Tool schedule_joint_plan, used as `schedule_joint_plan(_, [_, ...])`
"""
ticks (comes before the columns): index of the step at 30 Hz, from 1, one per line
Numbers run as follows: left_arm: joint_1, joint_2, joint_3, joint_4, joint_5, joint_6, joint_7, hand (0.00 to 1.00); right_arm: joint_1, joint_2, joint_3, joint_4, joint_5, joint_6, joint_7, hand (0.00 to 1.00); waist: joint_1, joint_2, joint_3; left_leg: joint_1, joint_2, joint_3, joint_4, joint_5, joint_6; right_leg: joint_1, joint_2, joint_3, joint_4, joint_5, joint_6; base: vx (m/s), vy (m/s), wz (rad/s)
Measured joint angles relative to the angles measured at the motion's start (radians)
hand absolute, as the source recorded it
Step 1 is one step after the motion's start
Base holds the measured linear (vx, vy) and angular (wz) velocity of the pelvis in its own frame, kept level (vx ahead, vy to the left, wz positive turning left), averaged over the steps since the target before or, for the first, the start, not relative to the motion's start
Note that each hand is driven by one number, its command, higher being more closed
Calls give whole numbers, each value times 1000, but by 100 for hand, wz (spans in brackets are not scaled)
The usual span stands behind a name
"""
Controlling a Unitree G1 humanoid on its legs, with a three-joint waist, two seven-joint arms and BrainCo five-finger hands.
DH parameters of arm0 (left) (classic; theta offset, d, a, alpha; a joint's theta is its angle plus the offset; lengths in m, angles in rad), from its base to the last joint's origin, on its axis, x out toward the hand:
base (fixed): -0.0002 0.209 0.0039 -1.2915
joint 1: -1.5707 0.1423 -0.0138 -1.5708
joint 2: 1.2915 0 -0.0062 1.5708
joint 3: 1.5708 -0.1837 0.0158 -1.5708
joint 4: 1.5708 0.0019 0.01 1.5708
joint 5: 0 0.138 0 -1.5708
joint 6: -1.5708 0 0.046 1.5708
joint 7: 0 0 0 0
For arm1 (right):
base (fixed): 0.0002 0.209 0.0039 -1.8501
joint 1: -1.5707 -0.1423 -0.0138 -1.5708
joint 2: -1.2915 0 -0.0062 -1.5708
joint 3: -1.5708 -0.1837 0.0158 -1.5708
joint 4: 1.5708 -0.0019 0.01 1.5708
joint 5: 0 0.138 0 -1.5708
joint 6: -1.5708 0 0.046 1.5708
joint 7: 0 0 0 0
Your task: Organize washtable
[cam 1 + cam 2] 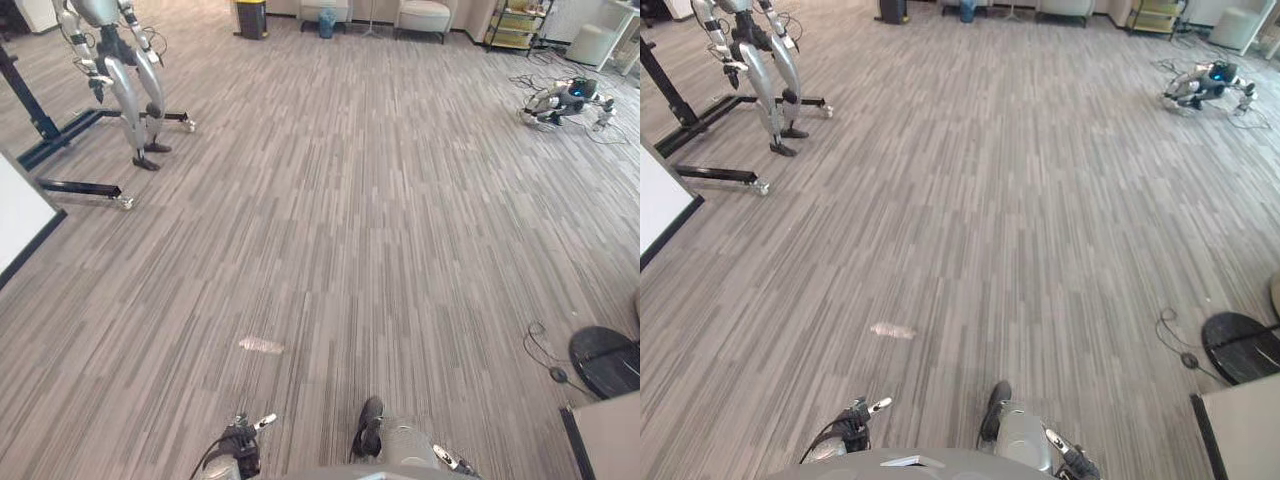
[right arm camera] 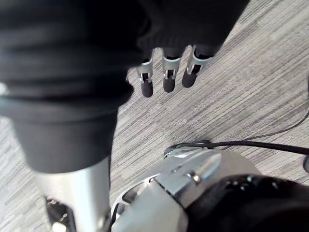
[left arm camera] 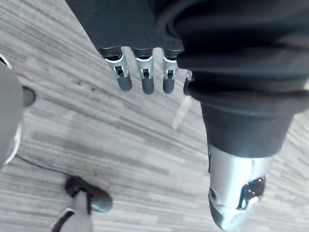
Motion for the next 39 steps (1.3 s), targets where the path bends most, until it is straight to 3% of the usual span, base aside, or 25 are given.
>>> schedule_joint_plan(1, [6, -14, 14, -2, 0, 0, 0, 0, 10, -17, 4, -11, 0, -2, 0, 0, 8, 28, 1, -43, 40, -22, 112, 68, -8, 23, 29, 0, -1, -20, -3, 462, -258, -35])
schedule_joint_plan(2, [34, -25, 19, 3, -2, -1, -1, 0, 3, -39, 15, -29, 0, -2, -2, 0, 12, 59, 3, -112, 94, -55, 281, 206, -47, 62, 78, 16, -10, -54, -23, 564, -203, -59])
schedule_joint_plan(3, [34, -20, 17, 4, -14, -2, -3, 0, -22, -42, 25, -29, 4, -5, -4, 0, 9, 69, 7, -182, 119, -62, 397, 193, -45, 107, 104, 28, -38, -73, -34, 554, -202, -55])
schedule_joint_plan(4, [31, -12, 12, 5, -15, -1, -2, 0, -30, -41, 32, -24, 7, -5, -7, 0, 8, 62, 9, -211, 121, -56, 421, 171, -47, 130, 110, 38, -60, -73, -34, 498, -227, -53])
schedule_joint_plan(5, [28, 5, 6, 2, -19, -5, 0, 0, -64, -32, 40, -7, 7, -9, -10, 0, 10, 34, 25, -260, 122, -16, 402, 124, -42, 199, 114, 66, -122, -62, -17, 272, -180, -49])
schedule_joint_plan(7, [25, 23, -12, -12, -22, -14, 0, 0, -96, -26, 60, 7, 8, -14, -18, 0, 16, 15, 34, -290, 121, 21, 274, 81, -37, 262, 115, 94, -180, -54, -4, 41, -141, -49])
schedule_joint_plan(9, [25, 34, -27, -15, -21, -18, 4, 0, -123, -21, 77, 7, 10, -24, -20, 0, 24, 11, 32, -285, 106, 35, -161, 60, -51, 303, 111, 138, -220, -51, 6, -179, -122, -66])
schedule_joint_plan(10, [24, 34, -27, -15, -21, -18, 7, 0, -131, -18, 78, 7, 10, -26, -20, 0, 23, 9, 31, -279, 95, 22, -278, 68, -59, 306, 106, 146, -222, -58, 18, -203, -40, -67])
schedule_joint_plan(11, [22, 33, -28, -14, -21, -18, 13, 0, -137, -16, 81, 7, 10, -36, -21, 0, 23, 12, 26, -273, 69, -19, -466, 136, -62, 308, 95, 165, -218, -78, 50, -35, 98, -62])
schedule_joint_plan(12, [22, 31, -31, -2, -20, -20, 20, 0, -125, -24, 103, 7, 9, -43, -21, 0, 28, 14, 23, -261, 53, -41, -498, 235, -69, 310, 79, 187, -194, -113, 86, 77, 162, -57])
schedule_joint_plan(13, [21, 33, -35, 9, -21, -20, 21, 0, -122, -30, 114, 7, 9, -42, -22, 0, 26, 20, 19, -254, 43, -45, -496, 268, -66, 319, 68, 195, -180, -130, 103, 268, 222, -32])
schedule_joint_plan(16, [-5, 85, -86, 60, -17, -14, 21, 0, -76, 7, 136, 37, 6, -39, -19, 0, 3, -64, -26, -214, -73, -8, -515, 229, -23, 327, -58, 183, -142, -158, 163, 404, 191, 4])
schedule_joint_plan(19, [-13, 87, -121, 68, -16, -10, 19, 0, -64, 4, 107, 48, 5, -37, -19, 0, 5, -60, -20, -142, -124, 17, -569, 210, 7, 285, -125, 183, 18, -123, 209, 269, 172, -3])
schedule_joint_plan(23, [-5, 94, -168, 72, -16, -9, 18, 0, -63, 2, 73, 42, -2, -37, -17, 0, 2, -40, -18, -45, -160, 31, -649, 205, 28, 184, -198, 191, 278, -49, 168, 93, 135, -3])
schedule_joint_plan(24, [-5, 97, -177, 72, -14, -7, 17, 0, -66, 2, 73, 41, -4, -36, -17, 0, 4, -42, -19, -31, -160, 32, -667, 206, 33, 175, -207, 177, 296, -89, 156, 57, 56, 3])
schedule_joint_plan(26, [-5, 106, -177, 81, -14, -4, 17, 0, -70, 2, 75, 41, -32, -36, -17, 0, 3, -41, -18, -22, -153, 30, -680, 207, 32, 169, -193, 142, 251, -171, 166, -38, -41, -1])
schedule_joint_plan(28, [-11, 105, -176, 92, -13, -3, 17, 0, -70, 2, 75, 41, -32, -36, -17, 0, 2, -37, -16, -20, -140, 28, -681, 209, 29, 171, -154, 132, 126, -190, 168, -153, -113, 3])
schedule_joint_plan(30, [-18, 112, -177, 104, -10, -4, 17, 0, -66, -1, 74, 43, -38, -32, -13, 0, -4, -51, -23, -19, -136, 0, -701, 221, -1, 219, -93, 128, -106, -85, 170, -170, -189, 28])
schedule_joint_plan(33, [4, 59, -152, 101, -10, -10, -2, 0, -54, -27, 71, 52, -41, -14, -5, 0, 9, -9, -50, 12, -82, -9, -768, 253, -45, 267, -16, 103, -221, -52, 152, 9, -204, 15])
schedule_joint_plan(36, [4, 55, -135, 101, -10, -10, -7, 0, -58, -22, 74, 52, -62, -13, 2, 0, 9, -12, -55, 27, -48, -6, -793, 264, -62, 302, 33, 95, -288, -27, 134, 50, -141, -5])
schedule_joint_plan(39, [3, 57, -136, 101, -9, -11, -12, 0, -51, -16, 73, 52, -73, -13, 1, 0, 7, -21, -58, 27, -47, -14, -799, 264, -64, 318, 37, 80, -304, -25, 135, 58, -42, 8])
